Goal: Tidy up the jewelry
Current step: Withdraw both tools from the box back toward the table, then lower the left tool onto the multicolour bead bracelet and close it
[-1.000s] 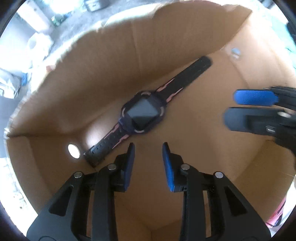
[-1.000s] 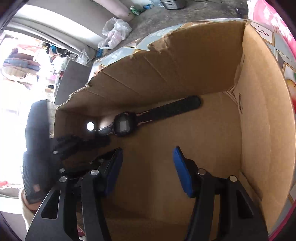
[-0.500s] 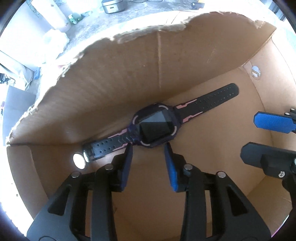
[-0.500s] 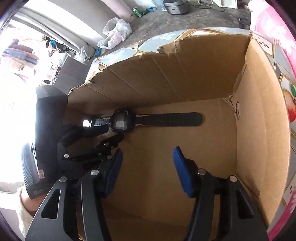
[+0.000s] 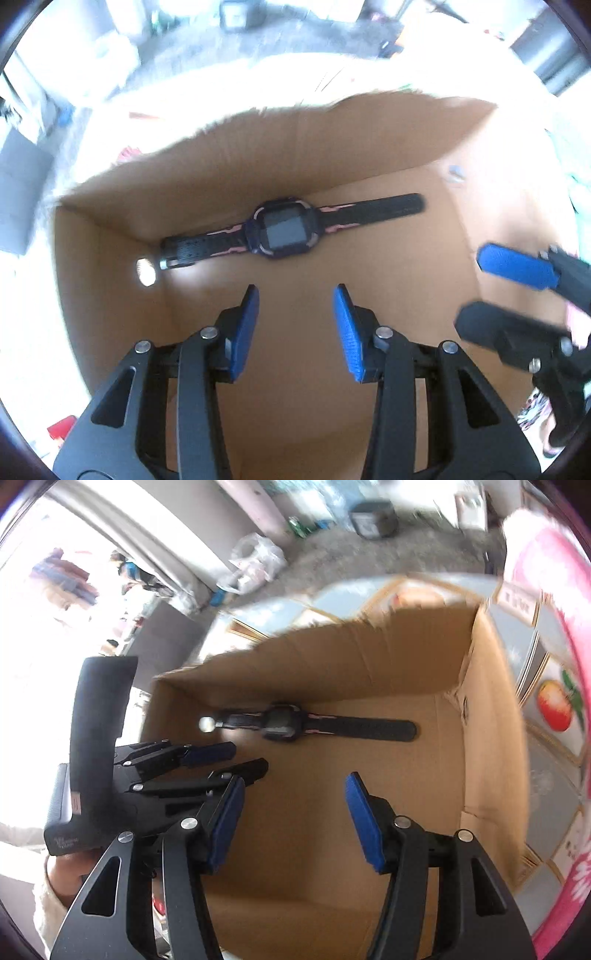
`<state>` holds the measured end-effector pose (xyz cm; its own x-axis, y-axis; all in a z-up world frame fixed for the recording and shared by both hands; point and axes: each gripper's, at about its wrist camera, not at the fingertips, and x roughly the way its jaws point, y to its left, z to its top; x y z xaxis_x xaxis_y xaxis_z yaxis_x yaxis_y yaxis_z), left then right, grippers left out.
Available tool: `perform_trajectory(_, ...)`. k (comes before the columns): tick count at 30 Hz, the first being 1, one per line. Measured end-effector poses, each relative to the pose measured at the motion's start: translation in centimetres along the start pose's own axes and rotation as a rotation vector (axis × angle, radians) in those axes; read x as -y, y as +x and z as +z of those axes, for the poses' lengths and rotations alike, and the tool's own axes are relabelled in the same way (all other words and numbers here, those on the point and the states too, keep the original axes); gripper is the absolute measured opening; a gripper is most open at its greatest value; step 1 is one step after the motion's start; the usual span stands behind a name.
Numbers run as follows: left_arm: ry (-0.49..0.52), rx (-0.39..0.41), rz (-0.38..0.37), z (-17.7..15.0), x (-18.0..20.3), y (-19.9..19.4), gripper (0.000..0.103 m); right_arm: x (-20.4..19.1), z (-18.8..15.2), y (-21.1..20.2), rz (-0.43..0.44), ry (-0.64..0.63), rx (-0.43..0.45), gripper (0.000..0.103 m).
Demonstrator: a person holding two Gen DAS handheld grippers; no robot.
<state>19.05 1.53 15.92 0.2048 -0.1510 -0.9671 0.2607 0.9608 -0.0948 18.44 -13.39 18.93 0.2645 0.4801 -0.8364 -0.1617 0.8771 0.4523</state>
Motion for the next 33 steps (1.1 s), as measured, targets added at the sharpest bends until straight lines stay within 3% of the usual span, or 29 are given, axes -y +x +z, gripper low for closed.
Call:
perform_trajectory(2, 0.045, 0.113, 0.006, -2.8, 1.5, -4.2, 0.04, -1.5, -1.0, -2.3, 0.016, -0.056, 0.044, 0.056)
perform_trajectory(5, 0.126, 0.233, -0.035, -7.6, 3.3, -9.0, 0.04, -3.9, -3.6, -5.8, 0.092, -0.138, 0.094, 0.056)
perform_trajectory(8, 0.225, 0.333, -0.027, -13.0, 3.6, -12.4, 0.04, -5.7, -7.5, -8.9, 0.155, -0.252, 0.123, 0.056)
perform_trajectory(11, 0.221, 0.359, -0.051, -17.4, 3.7, -11.1, 0.04, -6.0, -11.7, -10.0, 0.187, -0.284, 0.125, 0.056)
perform_trajectory(15, 0.082, 0.33, -0.159, -21.6, 1.1, -5.1, 0.04, -4.3, -15.8, -6.9, 0.177, -0.207, 0.105, 0.056)
perform_trajectory(17, 0.069, 0.332, -0.118, -23.6, 0.6, -2.5, 0.04, -2.8, -16.8, -4.3, 0.177, -0.143, 0.084, 0.056)
perform_trajectory(21, 0.097, 0.333, -0.024, -23.9, 1.0, 1.7, 0.04, -0.2, -18.5, 0.3, 0.168, -0.009, 0.062, 0.054)
perform_trajectory(24, 0.212, 0.36, 0.08, -24.5, 2.3, 4.2, 0.041, 0.9, -19.8, 1.9, 0.157, 0.04, 0.061, 0.054)
perform_trajectory(27, 0.282, 0.396, 0.134, -24.2, 3.3, 5.0, 0.043, 1.5, -20.5, 2.4, 0.12, 0.051, 0.069, 0.054)
perform_trajectory(31, 0.256, 0.408, 0.08, -23.2, 2.9, 4.7, 0.043, 1.8, -20.9, 2.4, 0.115, 0.053, 0.065, 0.054)
perform_trajectory(33, 0.281, 0.421, 0.102, -23.0, 3.1, 4.5, 0.043, 1.7, -20.5, 2.5, 0.102, 0.048, 0.07, 0.054)
